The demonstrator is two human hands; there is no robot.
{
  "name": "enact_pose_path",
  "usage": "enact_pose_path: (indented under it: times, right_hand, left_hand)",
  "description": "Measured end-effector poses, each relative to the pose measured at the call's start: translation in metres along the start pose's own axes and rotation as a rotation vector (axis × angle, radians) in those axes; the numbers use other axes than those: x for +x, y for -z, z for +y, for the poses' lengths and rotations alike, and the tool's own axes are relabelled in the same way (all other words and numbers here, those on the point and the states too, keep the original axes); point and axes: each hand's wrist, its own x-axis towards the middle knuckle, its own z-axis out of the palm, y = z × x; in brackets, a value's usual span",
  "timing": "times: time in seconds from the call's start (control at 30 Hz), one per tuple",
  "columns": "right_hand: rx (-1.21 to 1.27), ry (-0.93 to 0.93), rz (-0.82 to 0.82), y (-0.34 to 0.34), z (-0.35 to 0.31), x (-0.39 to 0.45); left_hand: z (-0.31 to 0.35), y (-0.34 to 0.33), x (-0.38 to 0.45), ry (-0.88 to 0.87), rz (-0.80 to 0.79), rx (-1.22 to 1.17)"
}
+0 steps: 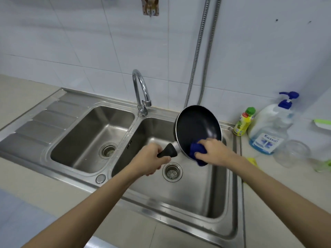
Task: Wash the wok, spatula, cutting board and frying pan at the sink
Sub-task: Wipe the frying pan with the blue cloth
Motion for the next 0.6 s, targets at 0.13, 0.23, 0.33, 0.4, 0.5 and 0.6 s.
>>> enact_pose_path:
  times: [0.13, 0.23, 0.33, 0.4, 0.5, 0.6]
  right_hand:
    - [0.530, -0.028, 0.168, -0.035, -0.011, -0.024]
    - [0.559, 0.005, 0.504, -0.058, -0.024, -0.032]
    - [0.589, 0.013, 0.676, -0.058, -0.029, -0.027]
    - [0.582, -0.034, 0.793, -0.051, -0.027, -0.017]
    - [0.445, -0.113, 0.927, -0.038, -0.010, -0.003]
    - [0.163, -0.164, 0.851, -0.022, 0.029, 0.002]
  left_hand:
    - [0.012, -0.006, -0.005, -0.125, -0.034, 0.418]
    - [0.028, -0.014, -0.011, -0.235, 0.034, 0.751]
    - [0.036, -0.019, -0.015, -0.278, 0.046, 0.900]
    - [0.037, -0.019, -0.015, -0.248, -0.002, 0.852]
    - [0.033, -0.029, -0.021, -0.215, -0.066, 0.644]
    - [0.025, -0.034, -0.018, -0.189, -0.061, 0.448]
